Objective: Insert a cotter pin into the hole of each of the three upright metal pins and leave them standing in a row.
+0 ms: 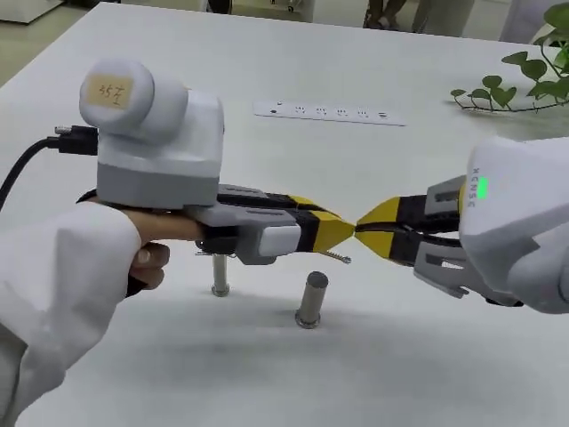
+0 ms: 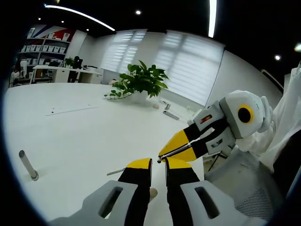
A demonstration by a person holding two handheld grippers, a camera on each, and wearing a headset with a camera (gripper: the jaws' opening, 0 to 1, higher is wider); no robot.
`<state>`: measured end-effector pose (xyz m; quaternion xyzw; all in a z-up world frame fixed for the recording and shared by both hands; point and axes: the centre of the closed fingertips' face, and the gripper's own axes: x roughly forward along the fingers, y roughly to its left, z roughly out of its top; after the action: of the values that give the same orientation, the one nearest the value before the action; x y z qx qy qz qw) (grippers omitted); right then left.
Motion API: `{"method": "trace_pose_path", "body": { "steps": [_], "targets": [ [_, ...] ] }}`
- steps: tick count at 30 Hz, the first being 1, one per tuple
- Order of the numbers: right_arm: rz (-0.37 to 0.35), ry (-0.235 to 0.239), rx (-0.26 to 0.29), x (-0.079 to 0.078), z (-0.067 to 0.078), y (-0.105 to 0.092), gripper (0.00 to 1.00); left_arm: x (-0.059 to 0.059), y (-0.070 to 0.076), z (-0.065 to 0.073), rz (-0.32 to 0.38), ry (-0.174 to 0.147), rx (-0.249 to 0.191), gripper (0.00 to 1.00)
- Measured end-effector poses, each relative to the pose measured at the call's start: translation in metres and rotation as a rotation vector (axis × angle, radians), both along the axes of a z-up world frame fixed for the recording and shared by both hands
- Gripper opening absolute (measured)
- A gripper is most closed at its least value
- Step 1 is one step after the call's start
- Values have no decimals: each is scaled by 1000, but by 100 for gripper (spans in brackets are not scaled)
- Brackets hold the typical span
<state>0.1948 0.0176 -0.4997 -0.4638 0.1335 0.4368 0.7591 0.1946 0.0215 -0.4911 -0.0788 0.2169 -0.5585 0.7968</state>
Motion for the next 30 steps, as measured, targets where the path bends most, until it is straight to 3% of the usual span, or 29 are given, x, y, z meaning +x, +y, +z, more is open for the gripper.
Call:
{"method": "trace_pose_path", "body": {
  "steps": [26, 30],
  "targets": [
    [19, -24, -11, 0, 4, 4, 0, -1, -1, 3, -17, 24, -12, 0],
    [30, -34, -19, 0, 5, 6, 0, -1, 0, 4, -26, 8, -1, 0]
  ]
}}
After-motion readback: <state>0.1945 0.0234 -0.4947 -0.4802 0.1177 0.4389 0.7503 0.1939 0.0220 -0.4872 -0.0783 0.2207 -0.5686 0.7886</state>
